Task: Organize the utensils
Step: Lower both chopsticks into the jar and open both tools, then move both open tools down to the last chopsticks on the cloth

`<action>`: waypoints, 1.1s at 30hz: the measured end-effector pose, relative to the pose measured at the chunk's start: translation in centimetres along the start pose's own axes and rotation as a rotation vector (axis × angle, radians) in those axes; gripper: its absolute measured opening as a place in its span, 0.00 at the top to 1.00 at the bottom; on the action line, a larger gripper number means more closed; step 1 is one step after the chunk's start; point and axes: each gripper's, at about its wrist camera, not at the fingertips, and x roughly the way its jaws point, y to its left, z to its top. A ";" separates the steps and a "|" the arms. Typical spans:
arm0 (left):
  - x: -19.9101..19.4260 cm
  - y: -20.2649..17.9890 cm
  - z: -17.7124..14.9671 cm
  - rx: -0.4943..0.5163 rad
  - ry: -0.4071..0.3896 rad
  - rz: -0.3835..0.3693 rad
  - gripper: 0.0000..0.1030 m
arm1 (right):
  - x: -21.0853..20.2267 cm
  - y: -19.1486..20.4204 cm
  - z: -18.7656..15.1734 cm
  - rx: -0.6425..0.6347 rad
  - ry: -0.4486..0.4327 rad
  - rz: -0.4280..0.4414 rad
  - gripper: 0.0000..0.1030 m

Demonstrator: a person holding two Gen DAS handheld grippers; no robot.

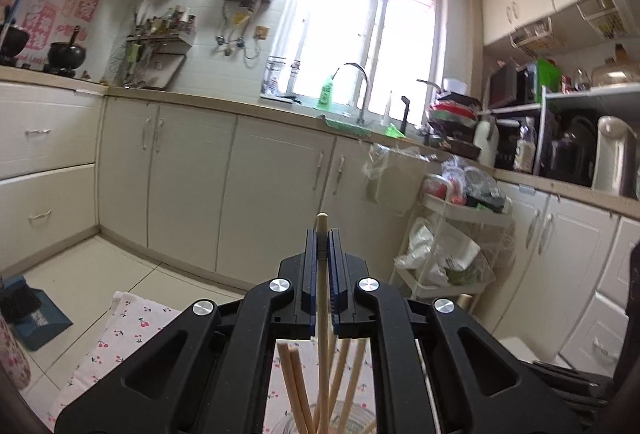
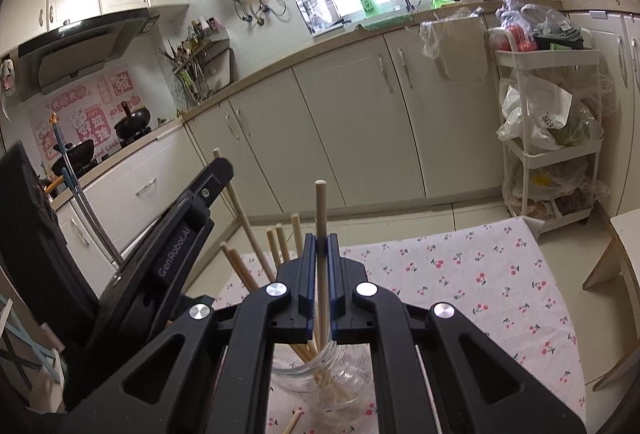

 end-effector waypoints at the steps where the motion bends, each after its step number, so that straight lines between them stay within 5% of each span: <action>1: -0.1 -0.2 -0.1 0.019 0.016 -0.010 0.95 | 0.2 0.1 -0.2 -0.002 0.013 -0.001 0.94; 4: -0.7 -0.3 -0.4 0.049 0.050 -0.019 0.91 | 0.3 -0.1 -0.8 0.011 0.031 -0.016 0.82; 9: -3.6 0.3 0.2 0.048 0.036 0.014 0.49 | -1.8 -0.2 -1.2 0.041 0.006 -0.040 0.78; 13: -6.4 0.7 0.6 0.056 0.059 0.017 0.45 | -3.6 -0.3 -2.6 0.070 0.021 -0.059 0.74; 21: -12.9 3.0 -0.7 0.040 0.187 0.094 0.22 | -6.6 0.3 -8.3 0.098 0.131 -0.106 0.62; 33: -21.6 9.9 -3.3 -0.073 0.363 0.287 0.17 | -10.1 3.2 -17.3 0.057 0.313 -0.140 0.61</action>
